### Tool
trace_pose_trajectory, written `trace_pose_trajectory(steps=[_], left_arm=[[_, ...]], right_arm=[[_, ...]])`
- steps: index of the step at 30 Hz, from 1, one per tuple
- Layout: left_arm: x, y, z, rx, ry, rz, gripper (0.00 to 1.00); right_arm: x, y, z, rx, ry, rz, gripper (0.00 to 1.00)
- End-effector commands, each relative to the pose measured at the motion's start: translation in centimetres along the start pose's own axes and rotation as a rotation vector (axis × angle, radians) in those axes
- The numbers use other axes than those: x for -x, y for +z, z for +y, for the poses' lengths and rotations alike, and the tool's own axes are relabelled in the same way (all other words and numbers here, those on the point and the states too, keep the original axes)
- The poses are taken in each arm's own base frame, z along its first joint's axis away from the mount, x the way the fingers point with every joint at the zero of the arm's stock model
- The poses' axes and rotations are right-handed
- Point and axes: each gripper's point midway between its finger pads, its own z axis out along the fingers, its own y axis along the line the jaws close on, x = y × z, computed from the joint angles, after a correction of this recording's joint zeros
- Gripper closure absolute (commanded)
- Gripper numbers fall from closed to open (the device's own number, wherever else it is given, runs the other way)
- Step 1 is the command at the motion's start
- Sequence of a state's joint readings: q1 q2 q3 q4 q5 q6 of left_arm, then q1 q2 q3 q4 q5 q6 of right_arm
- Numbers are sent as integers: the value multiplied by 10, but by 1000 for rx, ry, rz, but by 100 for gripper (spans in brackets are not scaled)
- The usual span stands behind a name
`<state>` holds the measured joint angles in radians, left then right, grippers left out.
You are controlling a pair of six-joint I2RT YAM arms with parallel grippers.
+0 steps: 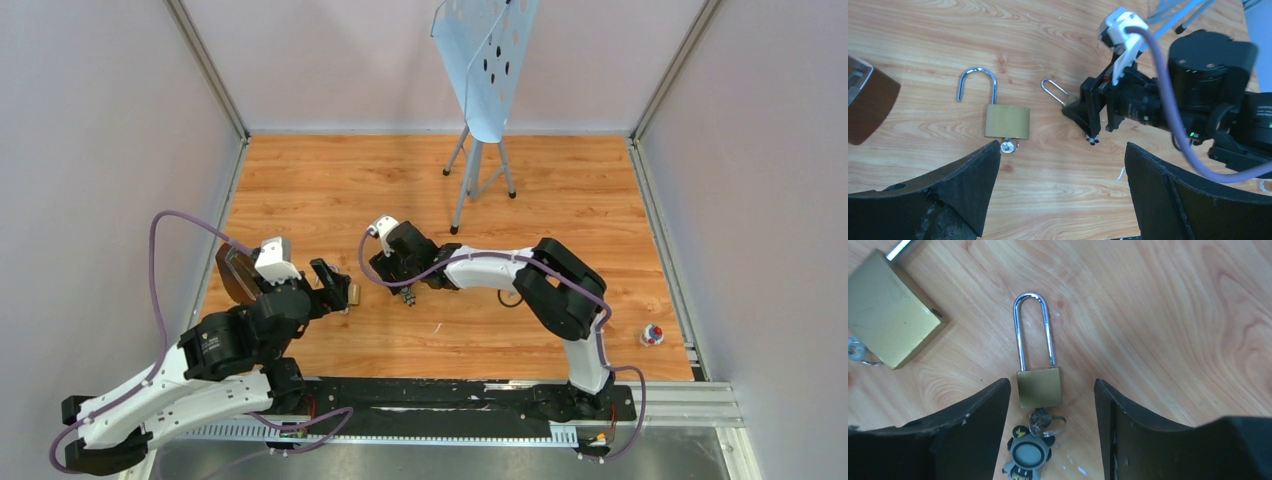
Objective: Lock with the key
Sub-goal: Pick up the lock from the center of the board.
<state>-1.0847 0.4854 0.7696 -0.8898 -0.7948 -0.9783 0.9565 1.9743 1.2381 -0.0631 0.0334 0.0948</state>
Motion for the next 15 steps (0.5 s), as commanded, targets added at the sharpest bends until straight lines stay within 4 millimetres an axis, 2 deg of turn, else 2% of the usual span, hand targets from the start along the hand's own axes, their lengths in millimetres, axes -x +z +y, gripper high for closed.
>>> trace_pose_trajectory(steps=[1,5,6,8,11,15], left_arm=[[20,-9,9,22,-15,-56,1],[20,-10,13,19,-23,-64,0],[20,-11,13,18,-29,-68,0],[18,-11,16,20,-30,-67,0],[16,-11,17,16,-32,-61,0],[14,-10,13,-2,-27,-55,0]], right_arm=[[3,6,9,31,-144,39,40],[0,12,15,60,-140,69,47],[-1,14,14,60,-142,80,51],[-5,16,13,53,-146,114,70],[-8,19,5,3,-156,155,82],[-1,15,-5,-63,-138,144,87]])
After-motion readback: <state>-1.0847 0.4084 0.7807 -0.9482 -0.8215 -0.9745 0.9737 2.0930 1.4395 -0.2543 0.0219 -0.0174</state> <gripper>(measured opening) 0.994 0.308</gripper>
